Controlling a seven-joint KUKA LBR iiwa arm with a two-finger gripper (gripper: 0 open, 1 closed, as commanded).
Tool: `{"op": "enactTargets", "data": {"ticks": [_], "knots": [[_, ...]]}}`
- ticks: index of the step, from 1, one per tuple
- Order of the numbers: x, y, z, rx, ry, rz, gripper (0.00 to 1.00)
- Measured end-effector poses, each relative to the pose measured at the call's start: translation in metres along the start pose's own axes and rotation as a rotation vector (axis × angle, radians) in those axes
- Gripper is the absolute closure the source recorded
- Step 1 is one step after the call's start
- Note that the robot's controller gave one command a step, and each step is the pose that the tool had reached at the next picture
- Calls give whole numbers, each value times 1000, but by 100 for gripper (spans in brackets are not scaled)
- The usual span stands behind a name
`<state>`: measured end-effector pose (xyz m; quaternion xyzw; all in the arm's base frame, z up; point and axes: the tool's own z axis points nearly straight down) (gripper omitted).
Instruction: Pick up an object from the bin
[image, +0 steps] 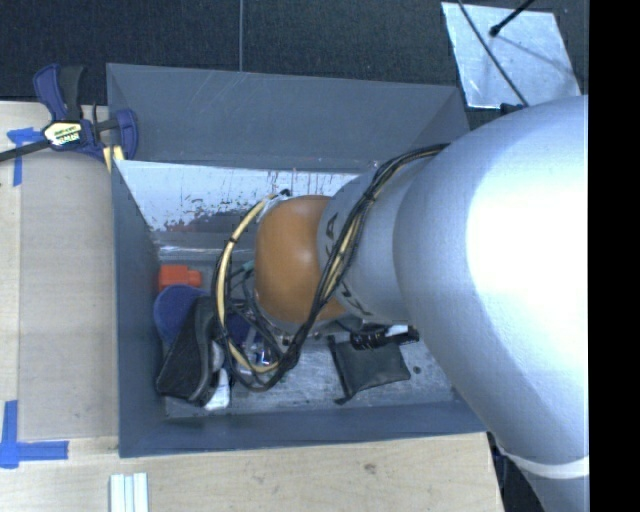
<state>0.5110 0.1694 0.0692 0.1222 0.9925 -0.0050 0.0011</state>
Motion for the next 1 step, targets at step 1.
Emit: {"op": "enactTargets", "data": {"ticks": [1], "knots": [[7,46,-35,5,-12,-502,0]]}}
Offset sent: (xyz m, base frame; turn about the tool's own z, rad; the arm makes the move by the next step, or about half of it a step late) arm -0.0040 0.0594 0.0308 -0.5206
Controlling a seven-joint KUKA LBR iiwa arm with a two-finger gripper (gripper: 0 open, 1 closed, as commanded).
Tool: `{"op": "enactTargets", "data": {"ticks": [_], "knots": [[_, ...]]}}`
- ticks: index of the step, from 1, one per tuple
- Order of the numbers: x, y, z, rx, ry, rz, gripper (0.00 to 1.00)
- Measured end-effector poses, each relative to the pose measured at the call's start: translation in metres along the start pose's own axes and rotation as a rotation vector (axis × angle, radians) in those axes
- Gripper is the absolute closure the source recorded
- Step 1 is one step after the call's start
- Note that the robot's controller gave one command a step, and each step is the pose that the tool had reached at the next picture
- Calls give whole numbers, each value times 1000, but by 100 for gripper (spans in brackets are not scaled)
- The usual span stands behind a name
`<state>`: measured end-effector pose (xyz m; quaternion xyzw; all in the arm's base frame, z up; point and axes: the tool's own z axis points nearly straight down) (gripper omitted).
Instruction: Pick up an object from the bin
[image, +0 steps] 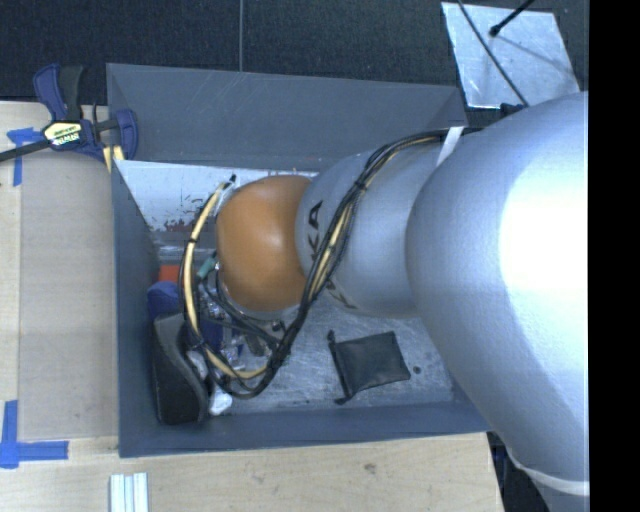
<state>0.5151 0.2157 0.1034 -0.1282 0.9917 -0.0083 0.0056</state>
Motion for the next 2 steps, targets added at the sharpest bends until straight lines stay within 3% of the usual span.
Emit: {"op": "enactTargets", "data": {"ticks": [1,2], "knots": [[-4,4,2,-10,-30,-139,0],[-46,-46,32,-8,-3,-339,0]]}}
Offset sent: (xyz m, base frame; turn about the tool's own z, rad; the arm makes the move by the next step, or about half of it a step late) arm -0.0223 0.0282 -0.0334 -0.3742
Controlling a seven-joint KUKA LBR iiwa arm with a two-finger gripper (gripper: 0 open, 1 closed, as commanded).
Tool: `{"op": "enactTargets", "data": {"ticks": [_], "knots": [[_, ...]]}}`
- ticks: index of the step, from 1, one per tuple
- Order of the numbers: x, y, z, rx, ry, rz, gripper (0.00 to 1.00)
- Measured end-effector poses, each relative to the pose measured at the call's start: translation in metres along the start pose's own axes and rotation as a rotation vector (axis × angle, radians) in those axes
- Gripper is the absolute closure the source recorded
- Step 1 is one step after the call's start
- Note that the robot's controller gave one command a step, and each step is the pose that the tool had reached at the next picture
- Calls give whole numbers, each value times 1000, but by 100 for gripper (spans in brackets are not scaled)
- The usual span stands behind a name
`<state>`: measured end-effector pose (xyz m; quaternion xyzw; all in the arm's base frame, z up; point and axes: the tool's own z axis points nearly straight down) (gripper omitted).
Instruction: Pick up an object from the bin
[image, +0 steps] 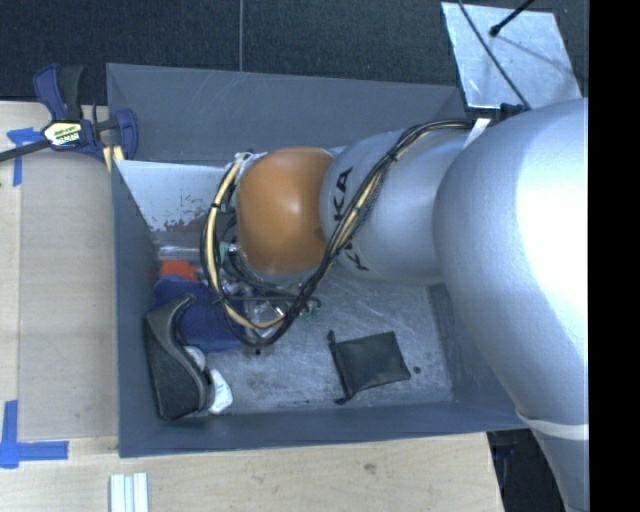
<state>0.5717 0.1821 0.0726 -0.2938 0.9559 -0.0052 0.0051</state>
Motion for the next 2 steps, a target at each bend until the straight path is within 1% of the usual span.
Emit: {"op": "enactTargets", "data": {"ticks": [1,2], "knots": [[-1,1,-1,-1,-2,1,100],[-1,-3,-37,-7,3,6,100]]}}
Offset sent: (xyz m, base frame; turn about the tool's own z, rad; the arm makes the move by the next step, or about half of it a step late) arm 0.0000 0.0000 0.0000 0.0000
